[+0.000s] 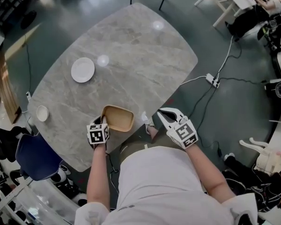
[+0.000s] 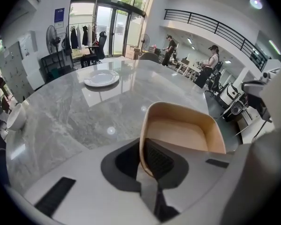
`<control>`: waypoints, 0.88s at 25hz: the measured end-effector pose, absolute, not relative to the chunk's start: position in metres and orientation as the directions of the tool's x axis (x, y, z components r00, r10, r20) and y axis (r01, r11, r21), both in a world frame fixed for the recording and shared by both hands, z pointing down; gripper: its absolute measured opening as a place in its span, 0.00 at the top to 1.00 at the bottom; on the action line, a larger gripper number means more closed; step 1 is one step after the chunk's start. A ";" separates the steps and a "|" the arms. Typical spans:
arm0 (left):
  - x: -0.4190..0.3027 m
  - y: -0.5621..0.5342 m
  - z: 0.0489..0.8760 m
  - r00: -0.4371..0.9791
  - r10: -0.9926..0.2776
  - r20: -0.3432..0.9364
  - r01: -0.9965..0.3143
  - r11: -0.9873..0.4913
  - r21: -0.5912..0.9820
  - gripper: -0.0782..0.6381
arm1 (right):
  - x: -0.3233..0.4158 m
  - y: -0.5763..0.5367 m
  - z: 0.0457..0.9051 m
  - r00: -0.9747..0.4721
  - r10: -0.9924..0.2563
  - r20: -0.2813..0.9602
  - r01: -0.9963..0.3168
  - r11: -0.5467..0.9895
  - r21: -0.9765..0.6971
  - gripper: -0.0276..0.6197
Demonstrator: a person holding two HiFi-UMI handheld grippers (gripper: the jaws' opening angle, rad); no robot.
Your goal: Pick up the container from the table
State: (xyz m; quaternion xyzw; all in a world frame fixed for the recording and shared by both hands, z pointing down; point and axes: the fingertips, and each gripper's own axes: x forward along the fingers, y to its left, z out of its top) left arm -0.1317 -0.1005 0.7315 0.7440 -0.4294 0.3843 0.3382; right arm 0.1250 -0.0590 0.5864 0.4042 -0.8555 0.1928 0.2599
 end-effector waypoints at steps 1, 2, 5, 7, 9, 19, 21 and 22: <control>-0.134 -0.101 0.727 0.332 -0.387 0.860 -0.903 -0.395 0.171 0.87 | 0.122 -0.061 0.585 -0.548 -0.587 0.595 -0.784 0.609 -0.122 0.94; -0.136 -0.101 0.723 0.328 -0.396 0.858 -0.907 -0.387 0.169 0.87 | 0.120 -0.063 0.584 -0.559 -0.583 0.590 -0.775 0.619 -0.124 0.94; -0.143 -0.103 0.708 0.312 -0.424 0.850 -0.920 -0.358 0.159 0.87 | 0.111 -0.072 0.581 -0.594 -0.565 0.572 -0.746 0.653 -0.130 0.94; -0.148 -0.104 0.696 0.301 -0.444 0.844 -0.928 -0.342 0.151 0.87 | 0.104 -0.077 0.578 -0.617 -0.554 0.559 -0.727 0.673 -0.135 0.94; -0.151 -0.104 0.682 0.289 -0.469 0.835 -0.935 -0.327 0.139 0.87 | 0.097 -0.083 0.573 -0.641 -0.544 0.542 -0.706 0.694 -0.139 0.94; -0.187 -0.104 0.599 0.198 -0.652 0.732 -0.975 -0.209 0.077 0.87 | 0.040 -0.110 0.545 -0.767 -0.445 0.462 -0.560 0.816 -0.142 0.94; -0.194 -0.101 0.584 0.176 -0.683 0.709 -0.981 -0.184 0.067 0.87 | 0.029 -0.115 0.539 -0.788 -0.425 0.446 -0.530 0.836 -0.141 0.94; -0.197 -0.100 0.576 0.164 -0.699 0.696 -0.984 -0.170 0.061 0.87 | 0.023 -0.117 0.536 -0.798 -0.414 0.438 -0.516 0.845 -0.140 0.94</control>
